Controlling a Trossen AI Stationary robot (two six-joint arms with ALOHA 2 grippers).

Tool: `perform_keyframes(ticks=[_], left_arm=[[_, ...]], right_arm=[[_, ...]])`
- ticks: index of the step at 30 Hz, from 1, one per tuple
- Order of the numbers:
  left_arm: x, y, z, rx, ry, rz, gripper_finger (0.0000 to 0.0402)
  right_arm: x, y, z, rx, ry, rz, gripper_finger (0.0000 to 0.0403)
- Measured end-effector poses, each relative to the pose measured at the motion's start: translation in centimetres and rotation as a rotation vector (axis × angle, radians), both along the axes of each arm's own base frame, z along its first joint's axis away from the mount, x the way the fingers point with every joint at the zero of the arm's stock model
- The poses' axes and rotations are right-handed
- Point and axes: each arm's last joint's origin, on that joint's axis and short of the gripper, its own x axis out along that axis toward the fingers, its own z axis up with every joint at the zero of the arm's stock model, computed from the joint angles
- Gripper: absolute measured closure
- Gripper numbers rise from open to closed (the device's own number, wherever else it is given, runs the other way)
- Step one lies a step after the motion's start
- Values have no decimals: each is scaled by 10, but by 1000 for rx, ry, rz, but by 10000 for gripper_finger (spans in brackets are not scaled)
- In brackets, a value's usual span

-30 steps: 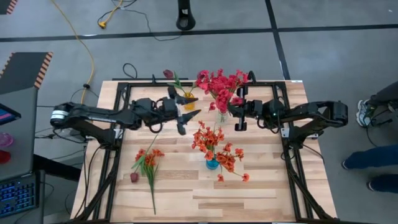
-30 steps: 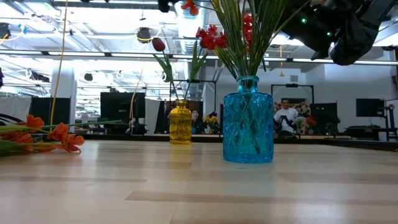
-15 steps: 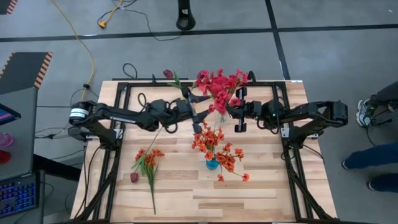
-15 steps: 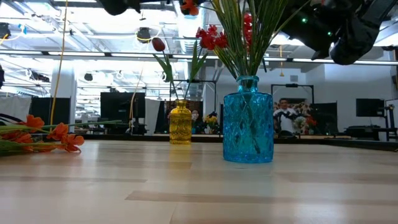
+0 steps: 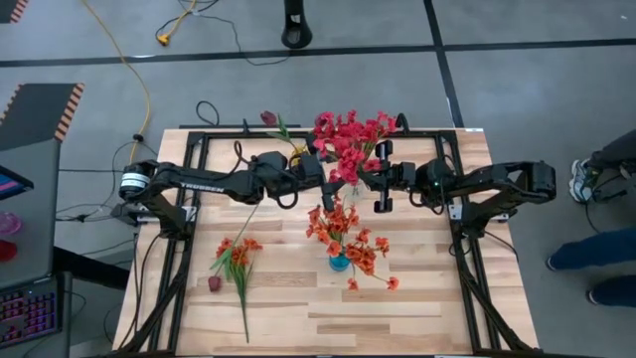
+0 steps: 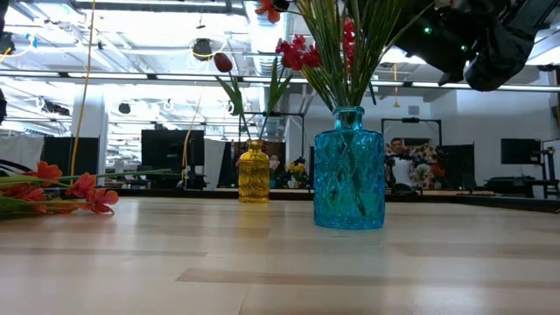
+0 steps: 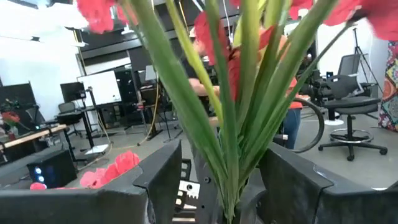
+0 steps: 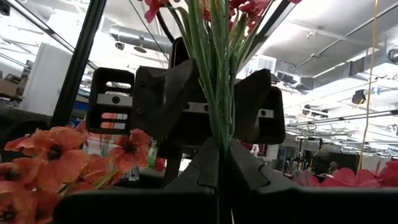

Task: Sort flowers into vase by color
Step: Put the red flowers into the transparent vase

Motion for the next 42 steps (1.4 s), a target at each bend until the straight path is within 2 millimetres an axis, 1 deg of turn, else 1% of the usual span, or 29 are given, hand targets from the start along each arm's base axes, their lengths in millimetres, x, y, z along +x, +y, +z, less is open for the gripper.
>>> perform_keyframes(ticks=[4,15,17,20,22,31,34,38,42], left_arm=[[0,0,1,-5,2,-1,232],[0,0,0,5,10,1,380],[0,0,0,17,12,4,394],[0,0,0,16,14,5,391],[0,0,0,16,17,6,390],[1,0,-4,14,54,8,397],[1,0,-7,10,87,14,397],[2,0,-11,-4,127,8,397],[2,0,-16,-25,173,5,397]], right_arm=[[0,0,0,0,0,0,363],[0,0,0,1,0,0,362],[0,0,0,9,1,5,362],[0,0,-1,31,12,16,354],[1,0,-2,35,24,16,339],[3,-1,-6,61,76,25,230],[4,-1,-6,88,78,41,201],[4,-1,-8,98,109,39,180],[3,-1,-9,120,187,36,177]])
